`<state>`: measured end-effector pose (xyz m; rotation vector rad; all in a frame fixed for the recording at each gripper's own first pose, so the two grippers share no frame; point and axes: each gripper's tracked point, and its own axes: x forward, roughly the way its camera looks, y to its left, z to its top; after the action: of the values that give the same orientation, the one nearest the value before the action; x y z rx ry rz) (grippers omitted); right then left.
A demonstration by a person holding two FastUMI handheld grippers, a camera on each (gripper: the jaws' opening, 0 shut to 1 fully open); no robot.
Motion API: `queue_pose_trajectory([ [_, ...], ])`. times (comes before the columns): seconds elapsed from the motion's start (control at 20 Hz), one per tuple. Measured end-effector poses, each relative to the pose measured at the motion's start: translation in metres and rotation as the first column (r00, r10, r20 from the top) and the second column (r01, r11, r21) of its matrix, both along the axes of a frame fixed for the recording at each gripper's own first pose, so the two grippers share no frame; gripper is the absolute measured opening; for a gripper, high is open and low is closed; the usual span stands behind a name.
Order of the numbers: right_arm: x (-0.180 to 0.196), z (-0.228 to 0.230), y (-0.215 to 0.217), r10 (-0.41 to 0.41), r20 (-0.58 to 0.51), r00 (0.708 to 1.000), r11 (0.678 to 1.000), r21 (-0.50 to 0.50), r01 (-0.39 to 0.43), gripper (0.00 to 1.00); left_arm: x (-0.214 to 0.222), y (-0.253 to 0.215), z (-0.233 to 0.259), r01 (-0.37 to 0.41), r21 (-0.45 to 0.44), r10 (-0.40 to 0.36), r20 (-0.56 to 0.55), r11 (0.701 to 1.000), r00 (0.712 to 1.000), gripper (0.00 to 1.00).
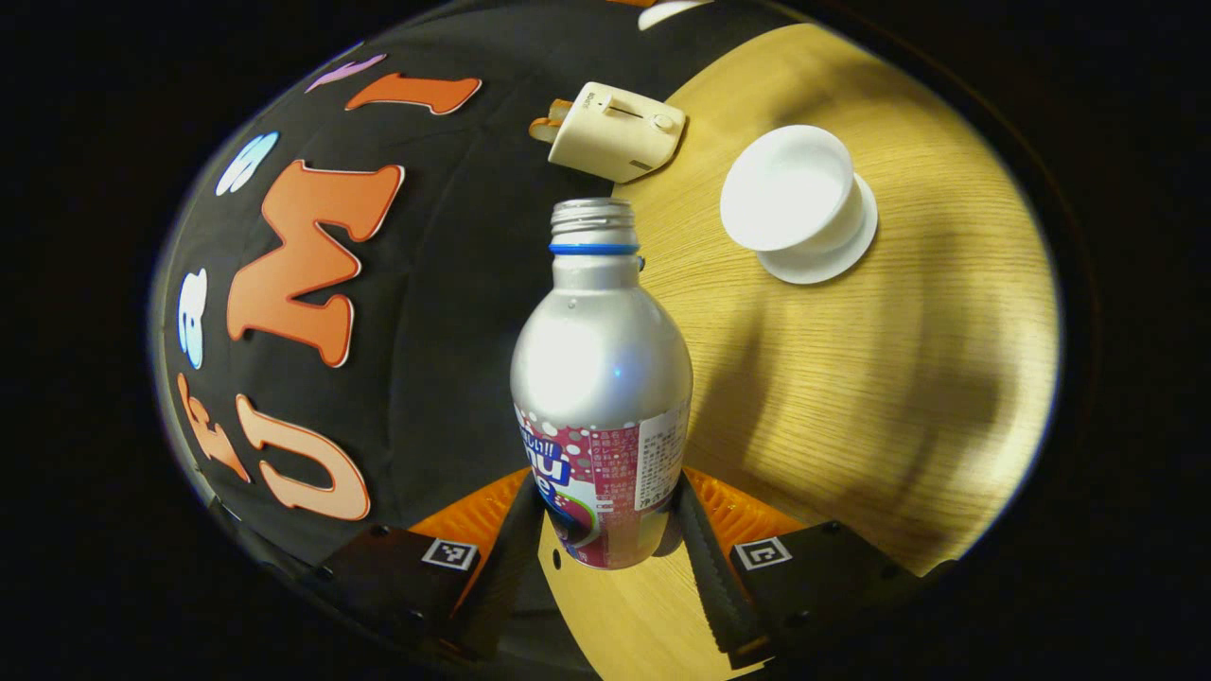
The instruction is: Open the teacup lid with one hand, grasp the water bottle and pour water into the teacup with the other hand; after pouring, place the water bottle on the coaster and then close the teacup lid.
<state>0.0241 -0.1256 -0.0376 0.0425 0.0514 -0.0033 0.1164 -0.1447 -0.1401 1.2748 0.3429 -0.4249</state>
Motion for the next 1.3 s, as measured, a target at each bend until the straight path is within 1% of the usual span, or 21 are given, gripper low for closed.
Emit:
queue_pose_trajectory([
  [0.25,-0.001,-0.002,-0.005,-0.005,0.001,1.0,1.0,0.017,0.005,0.21,0.002,-0.008,0.009,0.064,0.117,-0.068,0.028,0.991,0.997,0.84],
  [0.4,-0.002,-0.006,-0.008,-0.006,-0.005,1.0,1.0,0.02,0.006,0.21,0.003,-0.013,0.009,0.087,0.163,-0.093,0.027,0.983,0.995,0.84],
  [0.45,-0.001,-0.006,-0.008,-0.006,-0.005,1.0,1.0,0.021,0.006,0.21,0.004,-0.012,0.009,0.082,0.188,-0.089,0.025,0.979,0.996,0.84],
  [0.65,-0.002,-0.005,-0.011,-0.008,-0.003,1.0,1.0,0.024,0.008,0.21,0.007,-0.014,0.011,0.109,0.259,-0.119,0.023,0.96,0.993,0.84],
  [0.95,-0.004,-0.008,-0.013,-0.003,-0.007,1.0,0.999,0.036,0.003,0.21,0.011,-0.021,0.024,0.162,0.375,-0.19,0.039,0.913,0.981,0.84],
  [1.1,-0.006,-0.008,-0.014,0.0,-0.006,1.0,1.0,0.028,0.0,0.21,0.014,-0.022,0.03,0.179,0.437,-0.218,0.039,0.881,0.975,0.84],
  [1.3,-0.008,-0.006,-0.015,0.003,-0.002,1.0,1.0,0.023,-0.003,0.21,0.017,-0.024,0.036,0.196,0.491,-0.243,0.034,0.849,0.969,0.84],
])
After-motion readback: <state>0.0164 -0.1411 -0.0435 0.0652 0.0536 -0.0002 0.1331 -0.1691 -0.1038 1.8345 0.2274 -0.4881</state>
